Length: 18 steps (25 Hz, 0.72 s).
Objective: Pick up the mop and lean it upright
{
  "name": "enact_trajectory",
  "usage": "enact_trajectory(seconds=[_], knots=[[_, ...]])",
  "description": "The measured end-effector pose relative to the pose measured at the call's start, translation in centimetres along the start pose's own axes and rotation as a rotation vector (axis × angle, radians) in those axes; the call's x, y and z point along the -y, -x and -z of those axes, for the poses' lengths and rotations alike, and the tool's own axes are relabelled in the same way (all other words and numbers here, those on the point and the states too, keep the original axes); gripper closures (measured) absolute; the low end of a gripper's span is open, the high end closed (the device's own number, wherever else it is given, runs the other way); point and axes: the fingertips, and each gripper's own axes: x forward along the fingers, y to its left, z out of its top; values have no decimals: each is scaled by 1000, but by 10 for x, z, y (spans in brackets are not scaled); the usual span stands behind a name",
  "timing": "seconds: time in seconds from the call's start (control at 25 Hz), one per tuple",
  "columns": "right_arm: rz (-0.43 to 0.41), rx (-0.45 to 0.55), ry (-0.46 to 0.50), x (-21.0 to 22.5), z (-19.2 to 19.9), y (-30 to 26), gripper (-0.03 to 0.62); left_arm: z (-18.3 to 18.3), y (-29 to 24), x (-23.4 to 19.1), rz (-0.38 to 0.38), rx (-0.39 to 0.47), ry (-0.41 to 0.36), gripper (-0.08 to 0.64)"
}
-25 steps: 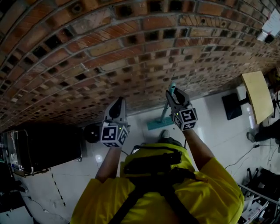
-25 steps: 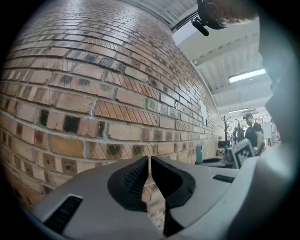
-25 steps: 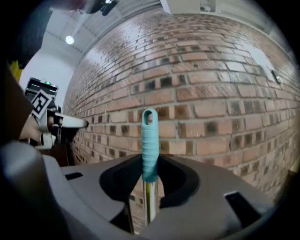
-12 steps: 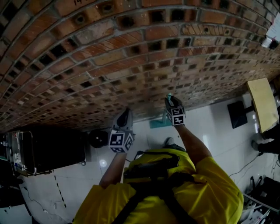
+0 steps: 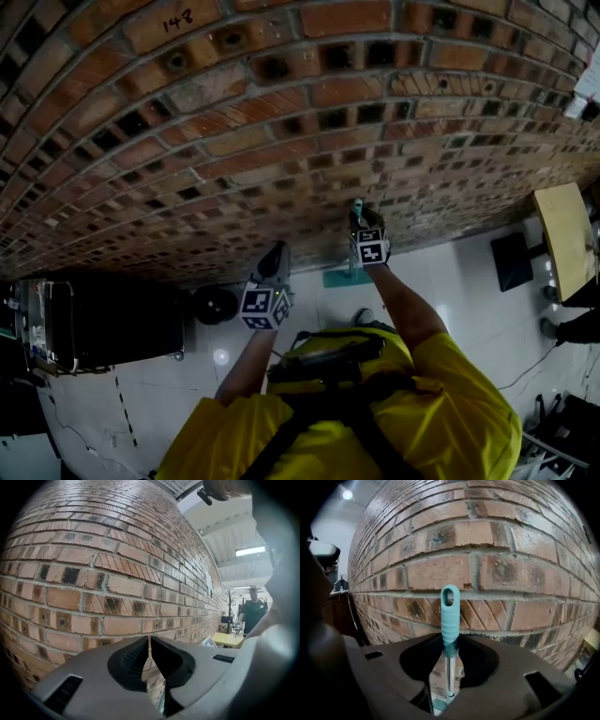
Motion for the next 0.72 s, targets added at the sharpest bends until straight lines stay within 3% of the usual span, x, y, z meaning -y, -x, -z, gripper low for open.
enact_trajectory(seconds=[0.2,0.4,0.72], knots=[[-16,0,19,-1,-2,-4,472,3,-8,0,-4,-7,10,535],[-51,86,28,-6,-27,18,460,4,-15,1,-6,-13,14,535],[-144,289,-86,-17,-93,142,461,1,-13,5,-4,1,22,535]])
